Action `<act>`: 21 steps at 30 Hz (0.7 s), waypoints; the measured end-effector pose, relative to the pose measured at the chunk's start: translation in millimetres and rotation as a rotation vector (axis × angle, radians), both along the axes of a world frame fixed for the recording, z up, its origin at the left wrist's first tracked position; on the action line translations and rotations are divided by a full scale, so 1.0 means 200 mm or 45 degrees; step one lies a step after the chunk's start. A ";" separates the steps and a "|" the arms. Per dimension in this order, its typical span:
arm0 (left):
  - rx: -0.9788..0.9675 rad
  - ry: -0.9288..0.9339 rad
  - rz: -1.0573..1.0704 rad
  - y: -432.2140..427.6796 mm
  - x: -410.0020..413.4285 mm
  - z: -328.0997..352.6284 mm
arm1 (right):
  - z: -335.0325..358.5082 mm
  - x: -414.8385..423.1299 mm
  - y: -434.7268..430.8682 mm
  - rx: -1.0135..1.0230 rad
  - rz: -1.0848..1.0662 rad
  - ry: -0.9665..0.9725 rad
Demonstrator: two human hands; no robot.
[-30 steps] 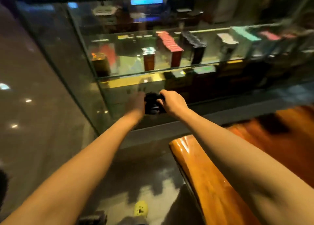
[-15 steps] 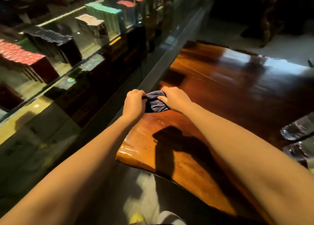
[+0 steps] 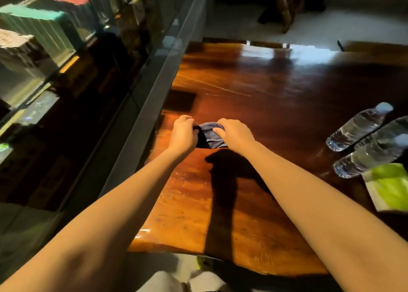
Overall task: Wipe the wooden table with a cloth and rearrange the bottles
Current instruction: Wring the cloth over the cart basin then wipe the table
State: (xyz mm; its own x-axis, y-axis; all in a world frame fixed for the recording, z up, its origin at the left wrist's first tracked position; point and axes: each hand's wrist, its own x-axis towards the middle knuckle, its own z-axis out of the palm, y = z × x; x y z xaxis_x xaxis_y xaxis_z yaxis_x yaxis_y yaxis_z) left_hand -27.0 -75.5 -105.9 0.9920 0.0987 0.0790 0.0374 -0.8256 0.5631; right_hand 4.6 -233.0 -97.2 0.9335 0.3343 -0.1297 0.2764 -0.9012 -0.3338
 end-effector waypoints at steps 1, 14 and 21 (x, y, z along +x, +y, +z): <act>0.000 0.007 0.005 0.00 0.04 0.00 | -0.01 0.02 0.00 0.001 -0.021 -0.009; 0.069 0.484 -0.214 0.23 -0.15 -0.48 | -0.53 -0.30 0.20 -0.191 -0.228 0.248; 0.131 0.182 -0.257 0.47 -0.20 -0.65 | -0.69 -0.26 0.28 -0.109 -0.046 0.300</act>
State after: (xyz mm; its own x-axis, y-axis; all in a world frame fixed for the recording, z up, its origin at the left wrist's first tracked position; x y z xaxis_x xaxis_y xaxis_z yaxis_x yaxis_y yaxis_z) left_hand -67.9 18.1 -235.3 0.9926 -0.1033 -0.0638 -0.0606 -0.8768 0.4769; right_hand -47.9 -176.6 -234.9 0.8853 0.2799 -0.3713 0.1675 -0.9369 -0.3070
